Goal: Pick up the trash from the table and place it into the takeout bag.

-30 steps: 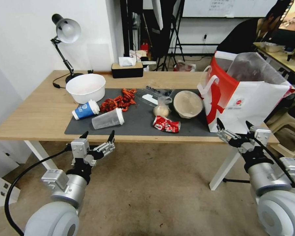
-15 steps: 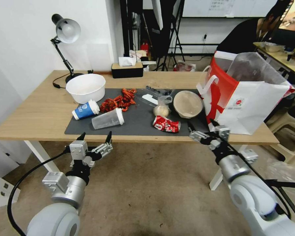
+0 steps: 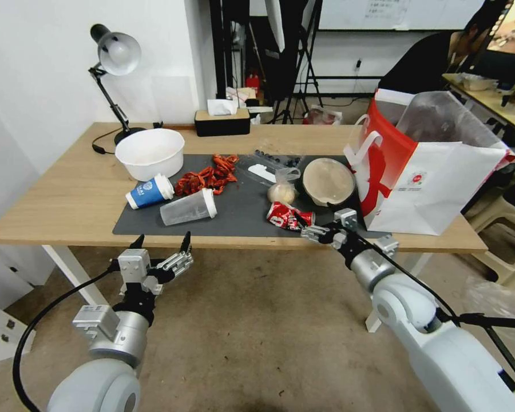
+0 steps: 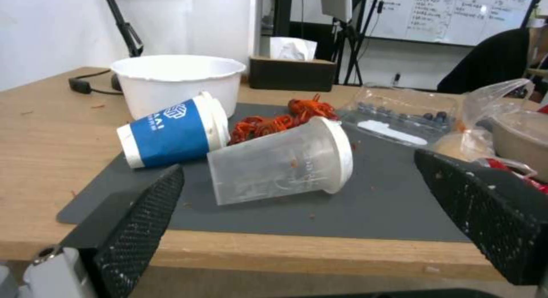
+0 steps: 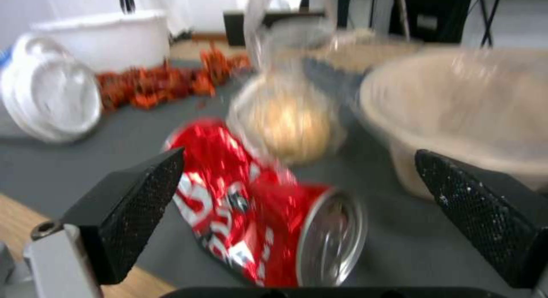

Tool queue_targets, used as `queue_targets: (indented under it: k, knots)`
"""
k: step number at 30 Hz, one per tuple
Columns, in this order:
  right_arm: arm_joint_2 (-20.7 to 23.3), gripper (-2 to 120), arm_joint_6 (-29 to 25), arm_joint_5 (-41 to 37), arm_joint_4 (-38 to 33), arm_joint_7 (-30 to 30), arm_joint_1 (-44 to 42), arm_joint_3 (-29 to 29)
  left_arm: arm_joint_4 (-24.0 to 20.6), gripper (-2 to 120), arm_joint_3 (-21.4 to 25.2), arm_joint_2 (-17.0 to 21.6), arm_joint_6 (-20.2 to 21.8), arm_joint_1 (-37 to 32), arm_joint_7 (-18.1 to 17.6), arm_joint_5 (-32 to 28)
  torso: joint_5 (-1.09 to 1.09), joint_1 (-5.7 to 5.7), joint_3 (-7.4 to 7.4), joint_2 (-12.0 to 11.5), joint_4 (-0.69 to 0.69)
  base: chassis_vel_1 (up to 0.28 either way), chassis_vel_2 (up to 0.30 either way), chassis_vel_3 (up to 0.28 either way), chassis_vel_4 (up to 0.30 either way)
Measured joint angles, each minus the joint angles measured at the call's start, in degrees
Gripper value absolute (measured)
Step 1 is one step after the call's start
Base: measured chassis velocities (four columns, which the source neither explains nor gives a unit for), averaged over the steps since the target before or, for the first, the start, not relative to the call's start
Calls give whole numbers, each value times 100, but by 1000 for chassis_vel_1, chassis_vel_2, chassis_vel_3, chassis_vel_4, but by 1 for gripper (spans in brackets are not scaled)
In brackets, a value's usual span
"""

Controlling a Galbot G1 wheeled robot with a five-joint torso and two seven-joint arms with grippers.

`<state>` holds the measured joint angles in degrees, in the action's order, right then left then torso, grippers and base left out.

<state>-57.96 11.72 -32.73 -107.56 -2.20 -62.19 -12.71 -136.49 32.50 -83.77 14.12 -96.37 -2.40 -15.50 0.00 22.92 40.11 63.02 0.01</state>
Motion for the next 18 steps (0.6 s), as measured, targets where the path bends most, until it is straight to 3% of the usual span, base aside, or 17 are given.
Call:
queue_targets:
  k: [11,18]
  knots:
    - [6,100,151,-430,283,-194,136,147,64,100,-1,-73,-112,-4,0,75,-1,0,0,0,-1,0,0,0,0]
    - [7,76,180,-465,306,-183,101,114,94,100,-4,-72,-158,2,-3,76,-1,0,0,0,-1,0,0,0,0]
